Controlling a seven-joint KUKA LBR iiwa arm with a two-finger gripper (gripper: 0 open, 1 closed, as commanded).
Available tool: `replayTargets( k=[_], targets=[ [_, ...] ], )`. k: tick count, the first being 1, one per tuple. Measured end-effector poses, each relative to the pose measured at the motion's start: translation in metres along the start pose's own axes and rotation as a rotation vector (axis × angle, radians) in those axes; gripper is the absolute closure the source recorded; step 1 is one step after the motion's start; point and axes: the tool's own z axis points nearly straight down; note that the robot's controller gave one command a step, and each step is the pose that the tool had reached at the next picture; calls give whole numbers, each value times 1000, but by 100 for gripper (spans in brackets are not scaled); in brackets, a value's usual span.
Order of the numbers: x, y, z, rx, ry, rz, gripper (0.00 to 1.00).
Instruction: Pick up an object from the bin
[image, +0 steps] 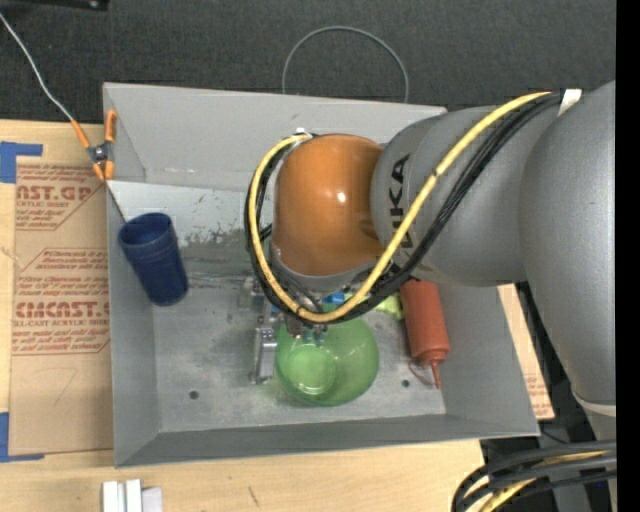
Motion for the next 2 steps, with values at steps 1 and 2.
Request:
replayTargets(
  k=[1,2],
  targets=[
    [-2,-1,-5,-2,-8,2,0],
    [-23,-75,82,-1,-5,-87,0]
  ],
)
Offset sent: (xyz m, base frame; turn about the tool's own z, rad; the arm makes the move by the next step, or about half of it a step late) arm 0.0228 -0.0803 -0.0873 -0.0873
